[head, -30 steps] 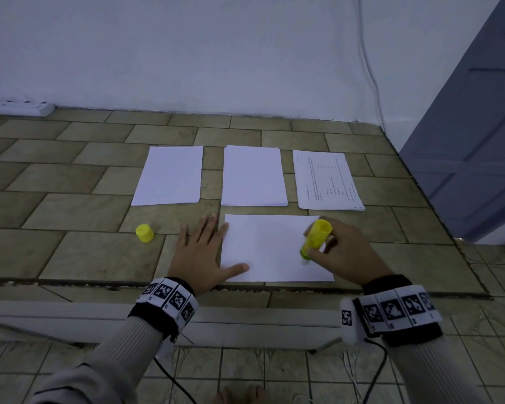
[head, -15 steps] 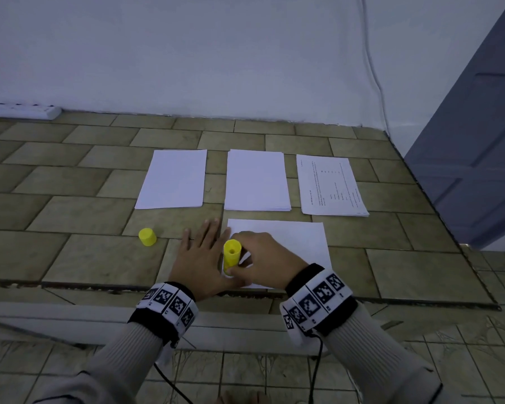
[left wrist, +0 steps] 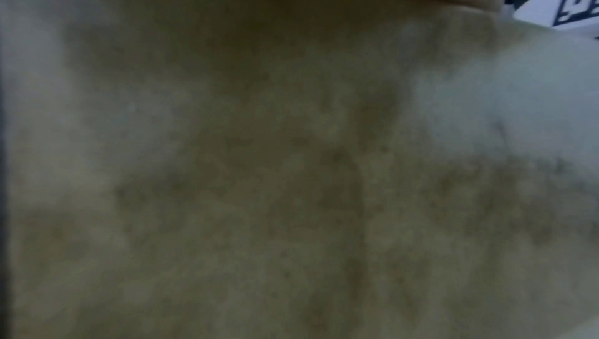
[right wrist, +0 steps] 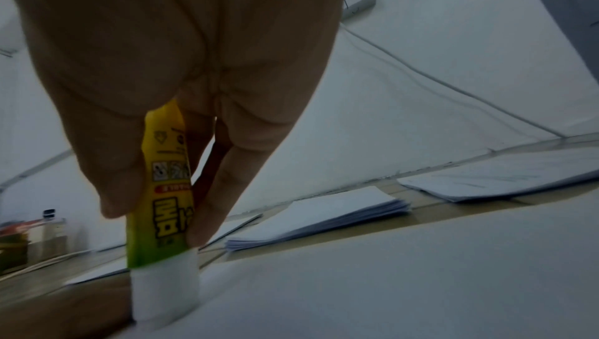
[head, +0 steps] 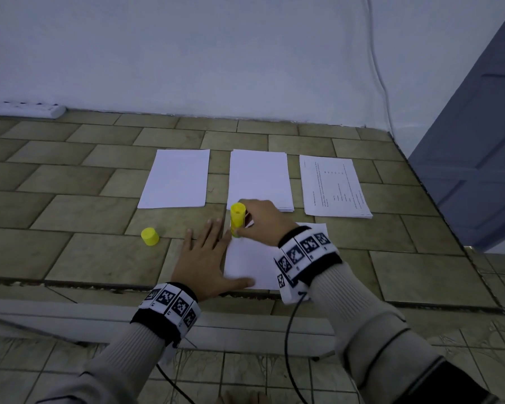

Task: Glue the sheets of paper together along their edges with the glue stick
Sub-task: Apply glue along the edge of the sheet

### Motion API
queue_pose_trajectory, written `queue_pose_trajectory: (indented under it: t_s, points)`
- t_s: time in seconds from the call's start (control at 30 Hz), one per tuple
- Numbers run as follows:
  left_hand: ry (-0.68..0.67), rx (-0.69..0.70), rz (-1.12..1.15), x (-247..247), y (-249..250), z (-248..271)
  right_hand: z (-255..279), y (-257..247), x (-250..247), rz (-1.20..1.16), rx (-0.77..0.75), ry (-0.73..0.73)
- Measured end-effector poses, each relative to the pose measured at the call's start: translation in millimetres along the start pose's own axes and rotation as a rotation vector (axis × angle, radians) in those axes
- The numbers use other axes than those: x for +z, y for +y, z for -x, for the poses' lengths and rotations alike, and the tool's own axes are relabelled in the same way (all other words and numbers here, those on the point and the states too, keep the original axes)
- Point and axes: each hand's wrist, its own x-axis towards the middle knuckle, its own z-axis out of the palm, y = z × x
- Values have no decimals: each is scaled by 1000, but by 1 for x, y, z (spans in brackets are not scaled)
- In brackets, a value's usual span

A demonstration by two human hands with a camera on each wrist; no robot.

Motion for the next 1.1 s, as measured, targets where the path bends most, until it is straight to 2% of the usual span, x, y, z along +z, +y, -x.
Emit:
queue_pose_trajectory:
  t_s: [0.13,0.27,0.5,0.73,0.9,1.1]
  points:
    - [-2,-5,2,-1,0,0,-16,12,-3,-24,47,58]
    - [1,-5,9,1,-1,0,-10,22,-8,-61,70,99]
    - [22,-11,31,1,1,0,61,31,-17,-233,80,86]
    - [36,-5,37,0,2,1,110,33,-14,-233,24,75]
    - [24,-15,7,0,2,0,113,33,-11,-175,-16,69]
    - [20,-9,21,0,1,0,85,36,-26,-174,-4,78]
